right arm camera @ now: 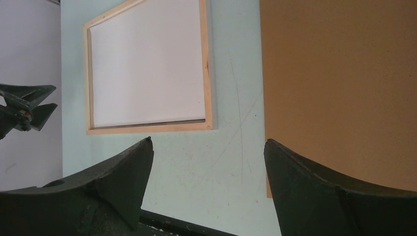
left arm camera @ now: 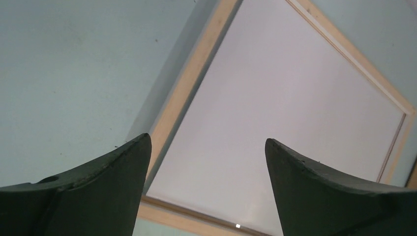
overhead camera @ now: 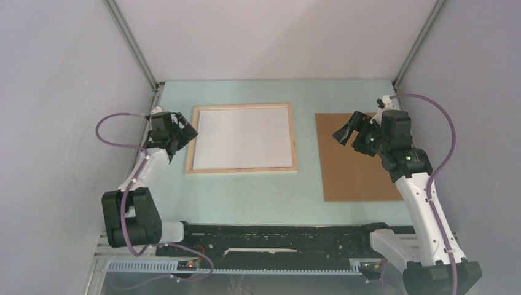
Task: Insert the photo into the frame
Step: Turn over the photo from the photo frame, then move the photo frame item to the center of the board.
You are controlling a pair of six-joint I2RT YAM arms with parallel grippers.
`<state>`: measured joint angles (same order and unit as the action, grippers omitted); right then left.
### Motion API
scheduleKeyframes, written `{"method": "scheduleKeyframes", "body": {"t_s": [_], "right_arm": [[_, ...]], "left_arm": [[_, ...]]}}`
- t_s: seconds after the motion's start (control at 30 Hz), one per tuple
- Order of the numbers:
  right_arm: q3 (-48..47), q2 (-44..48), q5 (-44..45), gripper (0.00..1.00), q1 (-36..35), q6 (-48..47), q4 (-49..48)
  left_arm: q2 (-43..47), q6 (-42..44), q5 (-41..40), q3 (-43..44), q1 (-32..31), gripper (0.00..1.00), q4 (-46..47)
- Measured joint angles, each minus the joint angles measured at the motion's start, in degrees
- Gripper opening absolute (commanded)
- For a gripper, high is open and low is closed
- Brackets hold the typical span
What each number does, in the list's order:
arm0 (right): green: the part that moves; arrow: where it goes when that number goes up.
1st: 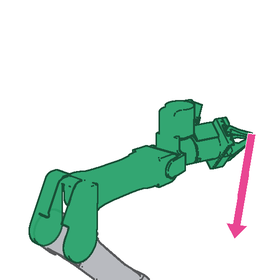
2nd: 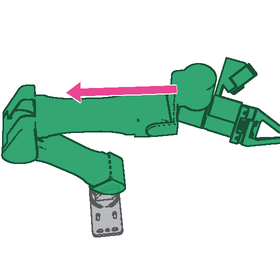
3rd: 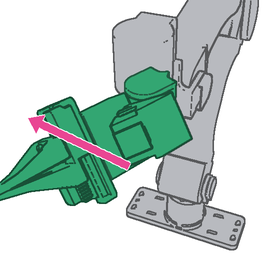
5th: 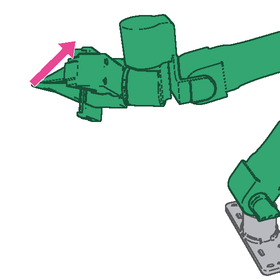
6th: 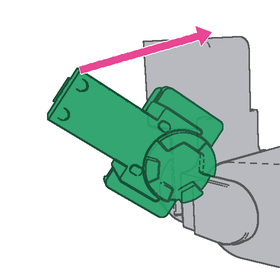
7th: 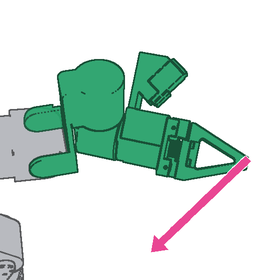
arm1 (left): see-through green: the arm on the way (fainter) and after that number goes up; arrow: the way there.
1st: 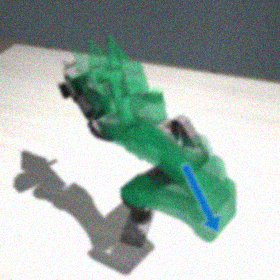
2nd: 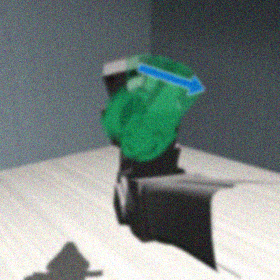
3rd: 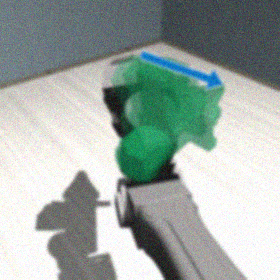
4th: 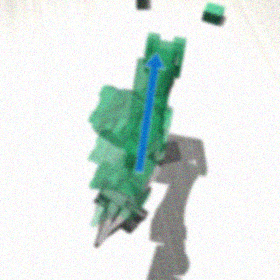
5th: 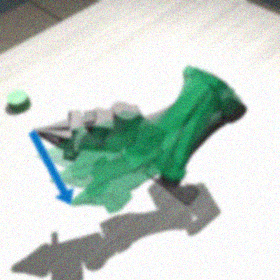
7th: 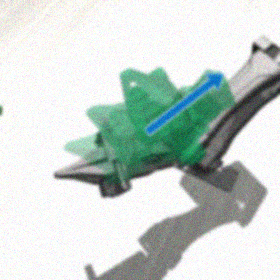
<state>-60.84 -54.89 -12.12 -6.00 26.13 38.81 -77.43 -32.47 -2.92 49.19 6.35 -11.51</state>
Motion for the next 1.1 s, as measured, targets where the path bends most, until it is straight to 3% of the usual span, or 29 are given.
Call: {"method": "scheduleKeyframes", "body": {"t_s": [0.23,0.33,0.43,0.57,0.73,0.93,1.1], "right_arm": [[1.3,-2.1,-0.1,0.9,2.2,-1.5,-0.3],[3.3,-3.2,-1.4,0.87,5.6,-1.9,-1.2],[6.3,-4.6,-4.5,0.88,13.3,-1.5,-3.2],[12.7,-5.1,-7.1,0.91,27.9,2.2,-7.0],[21.8,-2.7,-4.7,0.93,43.9,7.2,-11.3],[28.7,0.1,-4.7,0.92,59.3,10.1,-15.5],[29.0,-2.1,-5.2,0.92,66.6,10.3,-19.0]], "left_arm": [[4.5,0.5,3.7,0.0,-8.0,0.96,-2.9],[4.5,-0.3,6.6,0.0,-15.0,0.96,-2.0],[1.9,-2.0,9.3,0.8,-24.8,0.98,0.3],[-9.2,-3.8,13.1,8.6,-38.2,0.99,1.7],[-27.6,-5.8,15.3,28.3,-50.1,0.99,0.5],[-43.8,-13.2,15.8,49.0,-57.7,1.0,-0.5],[-51.1,-20.3,15.8,55.2,-60.1,1.0,-1.1]]}}
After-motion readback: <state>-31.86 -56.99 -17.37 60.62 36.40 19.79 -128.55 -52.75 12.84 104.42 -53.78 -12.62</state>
